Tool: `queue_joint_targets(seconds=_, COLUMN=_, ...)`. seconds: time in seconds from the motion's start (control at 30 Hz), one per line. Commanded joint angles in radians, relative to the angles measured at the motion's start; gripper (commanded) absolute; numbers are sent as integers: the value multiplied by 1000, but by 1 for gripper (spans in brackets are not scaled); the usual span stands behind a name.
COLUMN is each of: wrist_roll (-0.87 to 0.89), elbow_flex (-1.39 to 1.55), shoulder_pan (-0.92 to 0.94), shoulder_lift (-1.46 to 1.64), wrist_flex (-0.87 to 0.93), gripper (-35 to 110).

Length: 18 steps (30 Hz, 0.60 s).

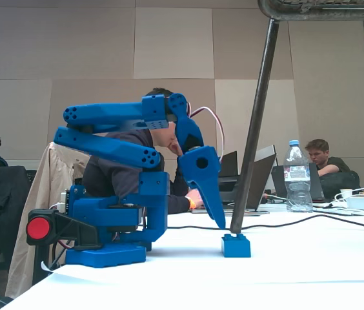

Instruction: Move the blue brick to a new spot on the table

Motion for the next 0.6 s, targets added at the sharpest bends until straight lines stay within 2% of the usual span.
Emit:
queue_joint_targets(seconds=0.0, wrist_roll=-14, elbow_flex=-112, shoulder_pan=20, shoulder_lift=-146, wrist_flex=-107, gripper=40)
queue_joint_targets(seconds=0.2, wrist_roll=11, elbow_flex=-210, shoulder_pan=31, shoulder_lift=-437, wrist_flex=-238, gripper=41)
queue_joint_targets(seconds=0.57, wrist_roll=72, elbow_flex=-213, shoulder_pan=-14, shoulder_lift=-641, wrist_flex=-319, gripper=37)
